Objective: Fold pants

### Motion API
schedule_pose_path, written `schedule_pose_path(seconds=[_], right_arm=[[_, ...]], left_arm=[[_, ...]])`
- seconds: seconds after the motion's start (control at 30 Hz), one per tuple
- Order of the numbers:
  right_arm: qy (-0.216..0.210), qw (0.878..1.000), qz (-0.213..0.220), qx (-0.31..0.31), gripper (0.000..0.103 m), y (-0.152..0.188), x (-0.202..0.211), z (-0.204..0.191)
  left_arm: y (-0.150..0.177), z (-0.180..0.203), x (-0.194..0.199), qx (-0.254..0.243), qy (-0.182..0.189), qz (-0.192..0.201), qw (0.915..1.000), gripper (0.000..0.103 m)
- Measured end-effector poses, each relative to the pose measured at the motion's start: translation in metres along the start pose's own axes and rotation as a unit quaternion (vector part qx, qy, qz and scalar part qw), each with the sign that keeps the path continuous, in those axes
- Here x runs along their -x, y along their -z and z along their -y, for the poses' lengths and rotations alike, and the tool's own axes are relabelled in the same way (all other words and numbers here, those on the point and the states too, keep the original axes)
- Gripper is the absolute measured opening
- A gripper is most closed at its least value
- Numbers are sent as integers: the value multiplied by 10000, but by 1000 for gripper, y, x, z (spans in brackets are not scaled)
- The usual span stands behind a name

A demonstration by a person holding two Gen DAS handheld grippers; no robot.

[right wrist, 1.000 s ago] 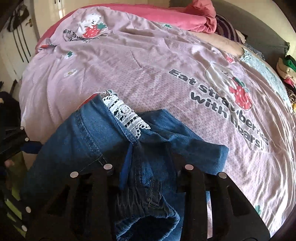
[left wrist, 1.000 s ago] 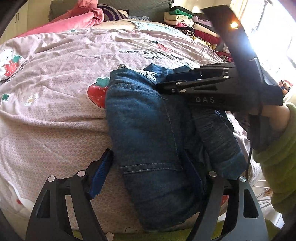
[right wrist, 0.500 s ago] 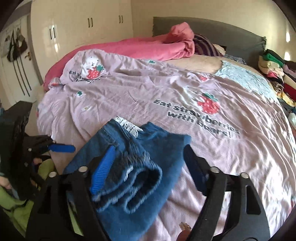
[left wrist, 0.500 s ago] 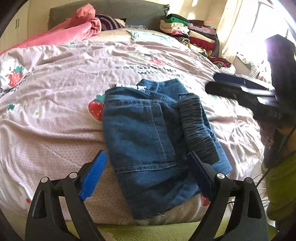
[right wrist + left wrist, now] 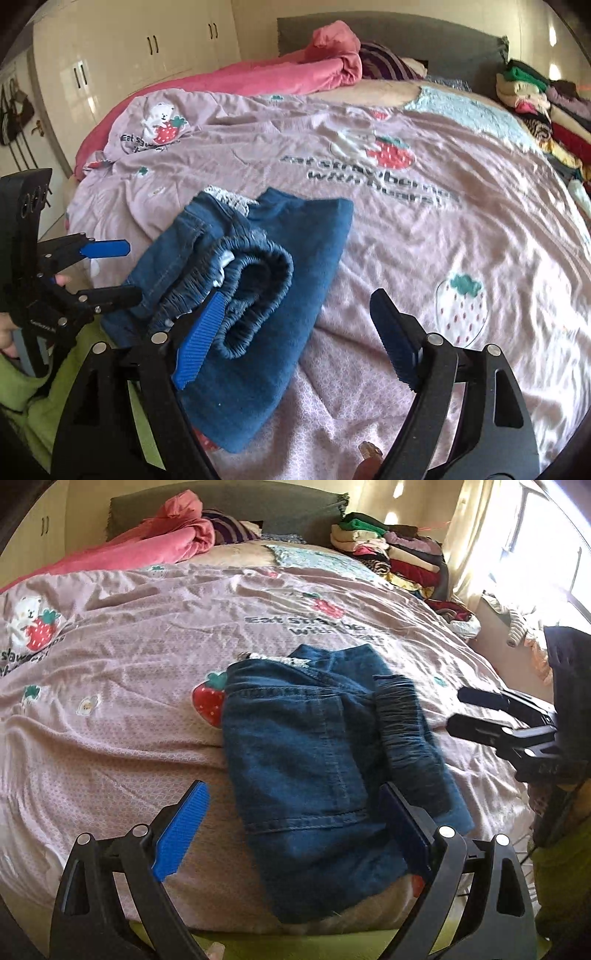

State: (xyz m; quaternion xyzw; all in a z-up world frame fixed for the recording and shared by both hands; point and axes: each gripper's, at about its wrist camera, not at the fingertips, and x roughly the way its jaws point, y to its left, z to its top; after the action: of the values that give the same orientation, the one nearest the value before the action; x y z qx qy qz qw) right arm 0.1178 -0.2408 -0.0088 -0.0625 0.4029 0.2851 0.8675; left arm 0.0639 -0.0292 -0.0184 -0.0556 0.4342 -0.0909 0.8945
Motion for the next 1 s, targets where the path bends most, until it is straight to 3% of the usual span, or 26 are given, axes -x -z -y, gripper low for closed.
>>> schedule_pose_path(seconds=[0.1, 0.3, 0.5, 0.6, 0.63, 0.7, 0.73, 0.8, 0.9, 1.0], right_arm=[[-87, 9998, -123, -145, 68, 3, -10, 4], [-458, 9974, -341, -449, 56, 3, -34, 14], [-846, 9929, -468, -696, 55, 3, -54, 24], [-921, 9924, -435, -695, 55, 0, -60, 23], [-947, 9927, -409, -631, 53, -1, -61, 21], [-1143, 9912, -419, -513, 37, -2, -66, 14], [-1174, 9911, -408, -472, 30, -3, -66, 12], [-1135, 9924, -337, -338, 23, -4, -64, 5], [-1047, 9941, -203, -175, 18, -8, -54, -4], [-1039, 9946, -13, -51, 15, -16, -44, -10]], left_arm=[[-2, -7, -9, 148, -103, -6, 9998, 92], [-8, -13, -33, 406, 144, -232, 9988, 92], [-13, -8, -51, 370, 215, -318, 9986, 89], [-17, -5, -56, 387, 264, -300, 9985, 81], [-17, -5, -56, 393, 282, -268, 9985, 74], [-17, -3, -56, 389, 262, -204, 9987, 68], [-17, -2, -54, 393, 269, -175, 9987, 59], [-17, -1, -49, 397, 300, -101, 9987, 50], [-21, 2, -39, 357, 254, -6, 9990, 42], [-29, 7, -28, 187, 238, 144, 9994, 41]])
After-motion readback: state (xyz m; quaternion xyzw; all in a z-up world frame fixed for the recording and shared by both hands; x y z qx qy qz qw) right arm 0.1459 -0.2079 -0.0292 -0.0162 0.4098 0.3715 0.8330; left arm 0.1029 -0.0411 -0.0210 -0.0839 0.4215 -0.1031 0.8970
